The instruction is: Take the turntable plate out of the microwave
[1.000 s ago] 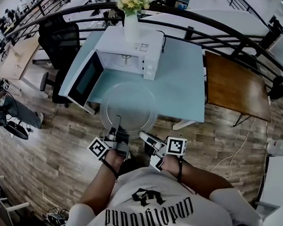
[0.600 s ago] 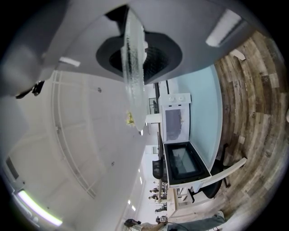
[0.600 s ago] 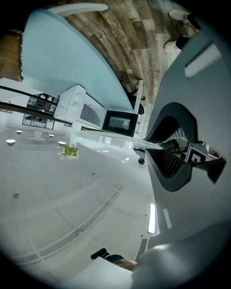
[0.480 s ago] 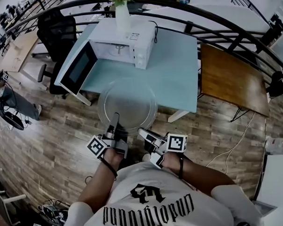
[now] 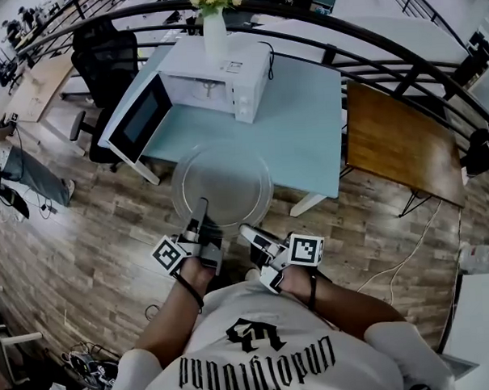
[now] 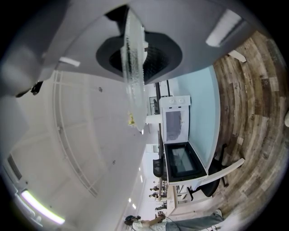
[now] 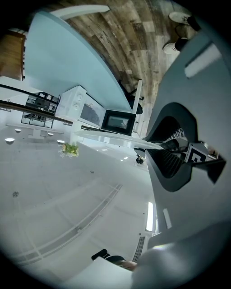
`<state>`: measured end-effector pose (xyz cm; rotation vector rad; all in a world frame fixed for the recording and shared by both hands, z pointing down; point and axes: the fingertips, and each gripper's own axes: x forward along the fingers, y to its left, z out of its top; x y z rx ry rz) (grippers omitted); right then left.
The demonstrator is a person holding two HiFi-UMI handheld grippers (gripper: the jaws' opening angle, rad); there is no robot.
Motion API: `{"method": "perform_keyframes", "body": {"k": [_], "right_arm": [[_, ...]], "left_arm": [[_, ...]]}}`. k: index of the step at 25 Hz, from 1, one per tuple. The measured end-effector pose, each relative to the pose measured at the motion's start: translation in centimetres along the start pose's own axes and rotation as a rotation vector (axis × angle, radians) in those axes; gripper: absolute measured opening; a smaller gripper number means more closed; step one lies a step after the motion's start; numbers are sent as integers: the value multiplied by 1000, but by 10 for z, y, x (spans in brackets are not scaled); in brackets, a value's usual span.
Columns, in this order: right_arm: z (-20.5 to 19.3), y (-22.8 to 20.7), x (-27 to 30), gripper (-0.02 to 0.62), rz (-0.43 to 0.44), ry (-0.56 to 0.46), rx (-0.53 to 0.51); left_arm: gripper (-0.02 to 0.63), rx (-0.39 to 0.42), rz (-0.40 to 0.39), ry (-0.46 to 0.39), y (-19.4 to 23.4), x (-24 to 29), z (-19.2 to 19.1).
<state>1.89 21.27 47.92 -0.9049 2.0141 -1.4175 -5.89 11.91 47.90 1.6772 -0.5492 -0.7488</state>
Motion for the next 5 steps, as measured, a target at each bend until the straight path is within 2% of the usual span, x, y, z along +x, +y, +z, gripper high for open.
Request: {"method": "perform_keyframes", "body": {"k": [5], "right_arm": [[-2, 2, 2, 48, 2, 1, 3]], "left_arm": [[78, 2, 3, -1, -2, -2, 2]]}}
